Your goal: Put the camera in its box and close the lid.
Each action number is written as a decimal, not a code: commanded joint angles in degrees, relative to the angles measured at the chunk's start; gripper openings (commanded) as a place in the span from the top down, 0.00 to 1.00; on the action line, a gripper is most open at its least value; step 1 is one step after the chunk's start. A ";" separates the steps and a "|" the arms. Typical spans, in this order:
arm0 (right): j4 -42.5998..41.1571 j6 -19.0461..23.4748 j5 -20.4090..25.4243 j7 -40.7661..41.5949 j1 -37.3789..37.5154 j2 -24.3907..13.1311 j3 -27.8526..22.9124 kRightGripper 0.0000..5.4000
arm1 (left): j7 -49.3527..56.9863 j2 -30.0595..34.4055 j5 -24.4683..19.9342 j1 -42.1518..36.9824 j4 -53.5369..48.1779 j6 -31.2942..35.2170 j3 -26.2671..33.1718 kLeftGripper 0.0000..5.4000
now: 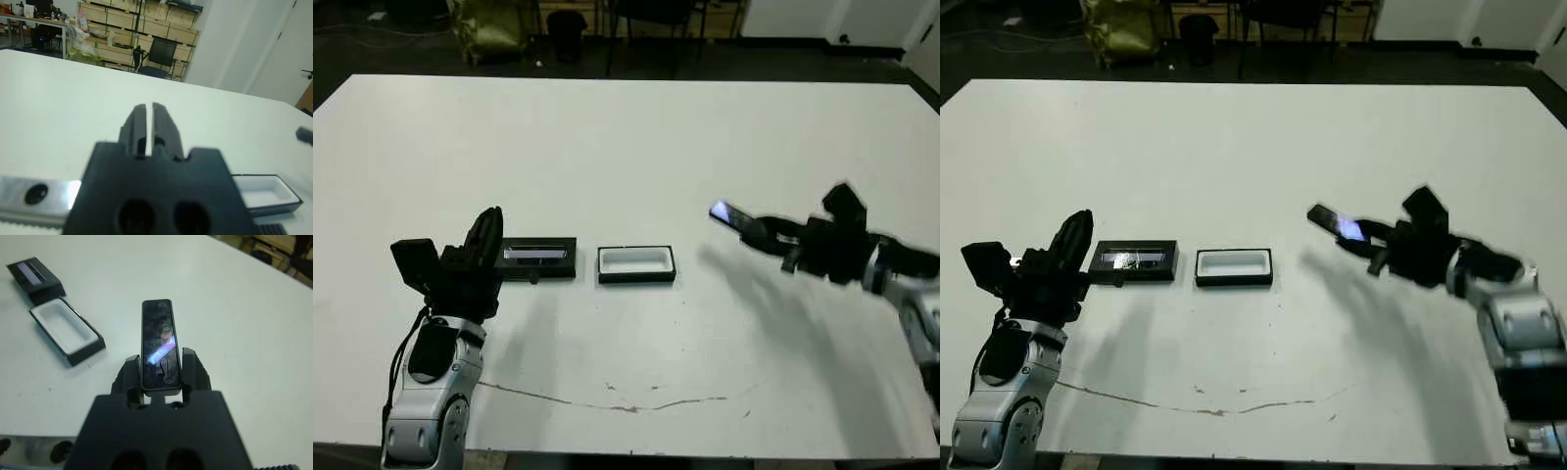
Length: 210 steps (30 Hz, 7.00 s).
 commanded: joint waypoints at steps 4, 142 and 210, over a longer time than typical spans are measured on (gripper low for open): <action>6.40 -3.20 -2.37 7.17 -9.64 -0.22 4.28 0.91 | -0.61 0.19 -0.22 0.56 1.18 0.08 0.21 1.00; 31.20 -12.26 -23.52 28.74 -30.85 20.25 26.01 0.80 | 0.36 0.29 1.30 1.17 0.74 0.55 -0.82 1.00; -11.52 -38.92 -34.61 -36.16 12.41 16.62 12.86 0.99 | -0.04 0.33 2.95 0.61 1.59 0.00 -1.58 1.00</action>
